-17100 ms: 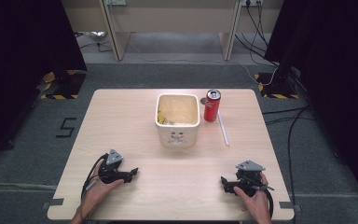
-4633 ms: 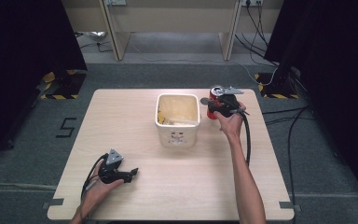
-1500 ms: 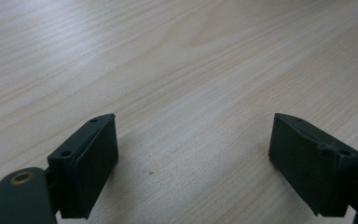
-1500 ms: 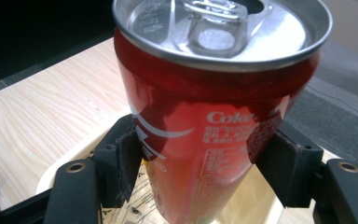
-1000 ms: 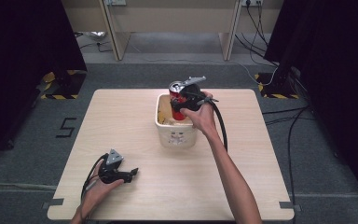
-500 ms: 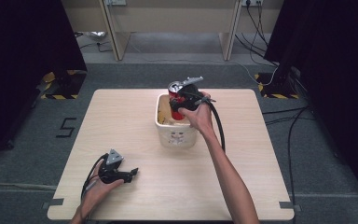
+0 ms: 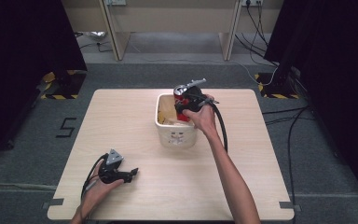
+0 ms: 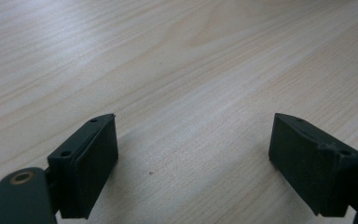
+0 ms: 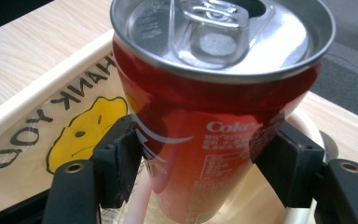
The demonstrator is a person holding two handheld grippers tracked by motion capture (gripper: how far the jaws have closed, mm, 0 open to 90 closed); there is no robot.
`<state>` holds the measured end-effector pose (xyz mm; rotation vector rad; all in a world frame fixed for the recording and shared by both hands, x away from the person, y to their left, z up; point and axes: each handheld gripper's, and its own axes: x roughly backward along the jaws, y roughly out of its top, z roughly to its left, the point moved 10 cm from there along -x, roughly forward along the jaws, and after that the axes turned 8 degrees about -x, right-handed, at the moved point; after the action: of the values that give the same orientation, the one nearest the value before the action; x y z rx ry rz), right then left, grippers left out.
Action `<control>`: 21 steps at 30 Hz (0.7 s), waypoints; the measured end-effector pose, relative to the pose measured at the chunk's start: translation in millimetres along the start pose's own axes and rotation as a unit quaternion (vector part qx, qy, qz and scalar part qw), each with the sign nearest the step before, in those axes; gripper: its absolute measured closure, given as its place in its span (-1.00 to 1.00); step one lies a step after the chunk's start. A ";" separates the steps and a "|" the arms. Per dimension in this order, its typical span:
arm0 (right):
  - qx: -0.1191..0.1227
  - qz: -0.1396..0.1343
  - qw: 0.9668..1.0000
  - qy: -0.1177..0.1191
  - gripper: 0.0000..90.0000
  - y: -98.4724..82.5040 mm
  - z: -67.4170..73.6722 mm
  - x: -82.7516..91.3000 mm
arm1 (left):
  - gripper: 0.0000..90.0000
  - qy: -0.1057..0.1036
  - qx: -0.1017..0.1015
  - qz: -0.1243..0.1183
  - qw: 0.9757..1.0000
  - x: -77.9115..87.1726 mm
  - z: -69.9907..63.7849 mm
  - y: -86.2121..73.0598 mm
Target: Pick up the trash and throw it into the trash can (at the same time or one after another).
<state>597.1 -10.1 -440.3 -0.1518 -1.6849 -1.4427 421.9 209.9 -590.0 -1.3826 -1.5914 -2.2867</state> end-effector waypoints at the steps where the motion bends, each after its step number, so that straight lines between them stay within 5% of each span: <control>1: -0.003 0.000 1.000 0.000 -0.25 -0.4 0.0 -0.2 | -0.67 0.000 0.000 0.000 1.000 0.0 0.0 0.0; 21: -0.014 -0.041 0.999 0.019 -0.37 10.9 -3.0 17.5 | -0.67 0.000 -0.001 0.000 1.000 0.1 0.1 -0.1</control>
<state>594.7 -16.7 -420.7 -0.0712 -1.6577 -1.5219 421.9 210.1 -590.0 -1.3834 -1.5887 -2.2886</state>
